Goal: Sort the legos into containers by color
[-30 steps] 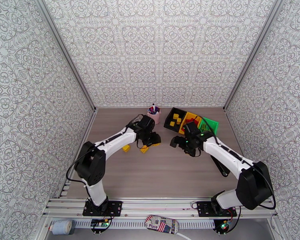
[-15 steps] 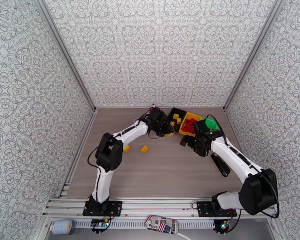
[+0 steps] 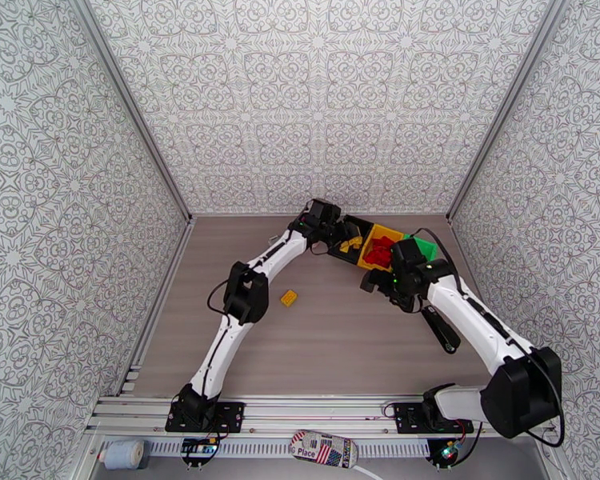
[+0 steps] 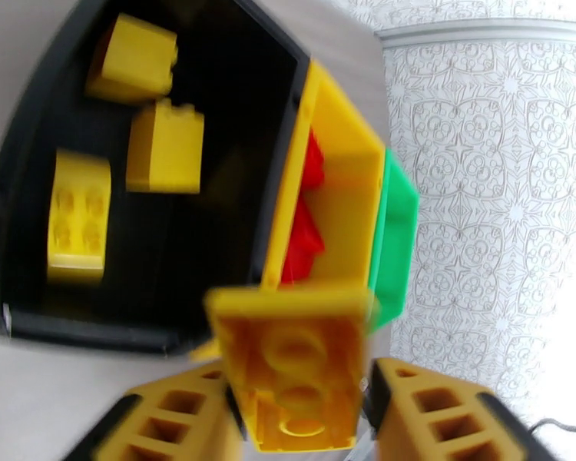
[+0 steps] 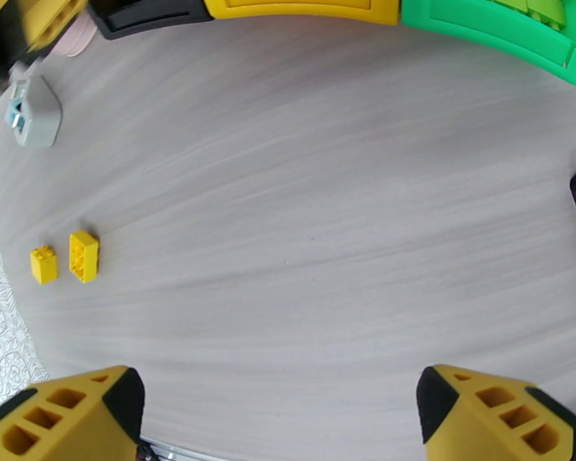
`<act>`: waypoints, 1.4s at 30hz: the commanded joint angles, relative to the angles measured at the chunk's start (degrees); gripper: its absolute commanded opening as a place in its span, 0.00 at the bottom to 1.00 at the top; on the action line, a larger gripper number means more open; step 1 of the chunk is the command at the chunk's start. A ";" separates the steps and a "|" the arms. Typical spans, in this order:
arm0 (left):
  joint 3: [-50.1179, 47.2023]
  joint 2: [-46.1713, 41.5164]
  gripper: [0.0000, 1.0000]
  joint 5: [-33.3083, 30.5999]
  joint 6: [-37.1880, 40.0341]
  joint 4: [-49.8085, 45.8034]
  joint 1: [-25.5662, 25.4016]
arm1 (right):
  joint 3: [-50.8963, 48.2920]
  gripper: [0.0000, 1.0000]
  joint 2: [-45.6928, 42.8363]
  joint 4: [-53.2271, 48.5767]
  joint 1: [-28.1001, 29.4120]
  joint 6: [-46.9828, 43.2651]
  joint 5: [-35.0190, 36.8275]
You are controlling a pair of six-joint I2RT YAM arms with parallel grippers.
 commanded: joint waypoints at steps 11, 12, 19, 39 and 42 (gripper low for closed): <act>-5.77 -6.66 0.76 -1.92 2.36 1.79 -1.66 | -3.89 0.98 -7.21 0.25 -0.72 -1.45 -2.92; -8.37 -8.79 0.75 -2.48 3.04 1.65 -2.14 | -3.91 0.98 -7.44 0.42 -0.73 -1.74 -2.85; -29.97 -26.65 0.73 -9.81 8.25 -1.03 -4.76 | -3.88 0.94 -6.66 1.41 -0.65 -3.23 -4.14; -66.21 -55.52 0.79 -29.23 28.32 -23.58 0.36 | -7.90 0.89 -0.97 9.48 12.45 1.13 -7.63; -66.83 -53.37 0.80 -30.32 32.20 -24.44 0.95 | -7.75 0.90 0.89 10.51 15.38 2.46 -7.33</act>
